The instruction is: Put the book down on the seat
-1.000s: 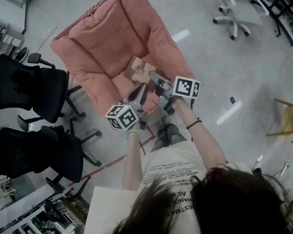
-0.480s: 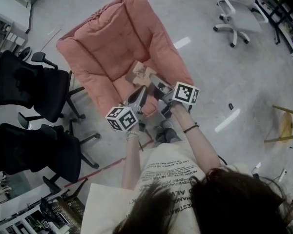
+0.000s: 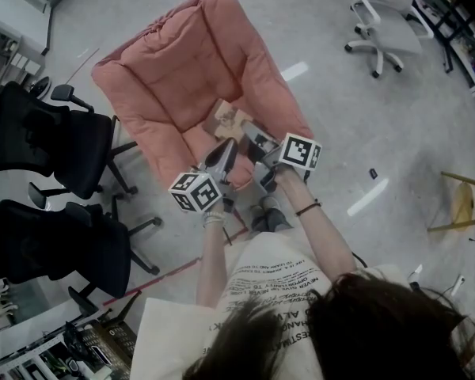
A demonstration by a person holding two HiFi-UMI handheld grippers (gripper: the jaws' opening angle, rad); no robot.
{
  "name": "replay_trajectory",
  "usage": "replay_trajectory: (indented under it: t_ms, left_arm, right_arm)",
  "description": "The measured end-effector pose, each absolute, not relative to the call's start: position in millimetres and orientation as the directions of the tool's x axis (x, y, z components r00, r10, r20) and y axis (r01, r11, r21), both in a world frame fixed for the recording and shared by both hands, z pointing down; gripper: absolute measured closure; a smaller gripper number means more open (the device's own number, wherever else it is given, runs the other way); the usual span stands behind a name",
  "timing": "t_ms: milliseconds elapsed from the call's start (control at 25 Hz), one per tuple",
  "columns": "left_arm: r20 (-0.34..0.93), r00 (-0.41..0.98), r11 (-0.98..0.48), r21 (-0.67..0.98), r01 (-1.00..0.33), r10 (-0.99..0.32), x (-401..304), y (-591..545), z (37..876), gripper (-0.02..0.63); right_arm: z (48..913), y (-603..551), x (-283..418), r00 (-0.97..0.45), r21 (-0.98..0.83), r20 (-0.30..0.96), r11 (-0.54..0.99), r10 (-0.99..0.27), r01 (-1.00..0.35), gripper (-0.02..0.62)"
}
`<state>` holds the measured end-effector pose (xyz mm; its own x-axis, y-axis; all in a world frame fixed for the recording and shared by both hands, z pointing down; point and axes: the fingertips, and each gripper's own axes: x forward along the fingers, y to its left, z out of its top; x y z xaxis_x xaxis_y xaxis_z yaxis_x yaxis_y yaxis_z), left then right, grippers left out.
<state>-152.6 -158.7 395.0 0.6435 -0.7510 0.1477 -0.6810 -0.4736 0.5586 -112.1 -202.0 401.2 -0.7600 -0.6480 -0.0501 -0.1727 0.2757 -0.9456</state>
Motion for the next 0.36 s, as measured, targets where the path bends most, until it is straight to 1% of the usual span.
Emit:
replay_trajectory:
  t_ms: [360]
  left_arm:
    - [0.148,0.643,-0.470,0.564,-0.679,-0.752,-159.0,-157.5,395.9,0.606]
  right_arm:
    - [400.6,-199.8,-117.1,-0.758,-0.947,-0.053,0.273,-0.650,-0.167,0.592]
